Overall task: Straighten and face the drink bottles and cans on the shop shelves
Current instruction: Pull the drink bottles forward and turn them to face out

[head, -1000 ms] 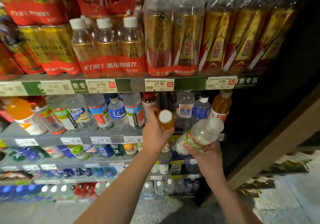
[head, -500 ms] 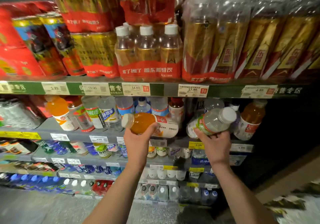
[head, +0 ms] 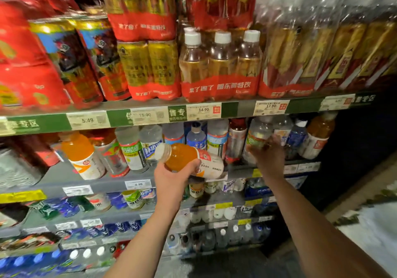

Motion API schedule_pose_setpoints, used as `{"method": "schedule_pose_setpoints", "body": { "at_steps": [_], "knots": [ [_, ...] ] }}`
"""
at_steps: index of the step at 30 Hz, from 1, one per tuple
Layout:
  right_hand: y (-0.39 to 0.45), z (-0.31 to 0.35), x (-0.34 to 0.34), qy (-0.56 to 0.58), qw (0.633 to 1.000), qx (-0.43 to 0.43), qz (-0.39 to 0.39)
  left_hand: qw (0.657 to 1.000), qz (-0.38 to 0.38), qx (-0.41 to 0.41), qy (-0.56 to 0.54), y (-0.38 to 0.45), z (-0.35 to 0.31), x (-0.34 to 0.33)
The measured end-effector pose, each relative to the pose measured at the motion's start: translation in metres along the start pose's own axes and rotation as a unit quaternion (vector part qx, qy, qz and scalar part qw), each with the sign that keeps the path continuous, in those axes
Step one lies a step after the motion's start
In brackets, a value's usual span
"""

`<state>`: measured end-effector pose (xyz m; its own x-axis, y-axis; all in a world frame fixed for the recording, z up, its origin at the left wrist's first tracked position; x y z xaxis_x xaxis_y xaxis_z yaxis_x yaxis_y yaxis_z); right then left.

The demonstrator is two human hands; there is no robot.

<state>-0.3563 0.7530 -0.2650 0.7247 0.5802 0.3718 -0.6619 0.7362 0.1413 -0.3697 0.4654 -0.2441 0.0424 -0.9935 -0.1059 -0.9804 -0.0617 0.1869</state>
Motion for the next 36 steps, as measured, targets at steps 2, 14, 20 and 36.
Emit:
{"method": "schedule_pose_setpoints", "body": {
  "at_steps": [2, 14, 20, 36],
  "knots": [
    [0.0, 0.005, -0.001, 0.002, 1.0, -0.01, 0.008, 1.0, 0.0, 0.009, 0.003, -0.001, 0.002, 0.009],
    [-0.063, 0.014, -0.018, -0.015, 0.998, 0.003, -0.067, 0.993, -0.105, 0.02, 0.052, -0.021, 0.0, 0.054],
    [-0.13, 0.059, -0.08, 0.138, 0.987, 0.017, 0.079, 0.983, -0.171, 0.015, 0.069, -0.031, -0.002, 0.105],
    [-0.277, 0.175, -0.285, 0.061, 0.971, 0.077, 0.219, 0.953, -0.277, 0.033, 0.113, 0.039, -0.012, 0.336]
  ]
}}
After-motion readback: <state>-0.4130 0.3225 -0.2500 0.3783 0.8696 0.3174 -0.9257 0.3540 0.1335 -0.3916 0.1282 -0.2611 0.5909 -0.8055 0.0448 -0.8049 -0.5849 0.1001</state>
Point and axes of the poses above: each hand's wrist, its own y-axis towards the middle knuckle, its own x-axis out of the back of the hand, z = x × y, the point moved 3 cm from there along y, towards the middle knuckle, and after that the axes turned 8 degrees about -x, right-handed, at the moved point
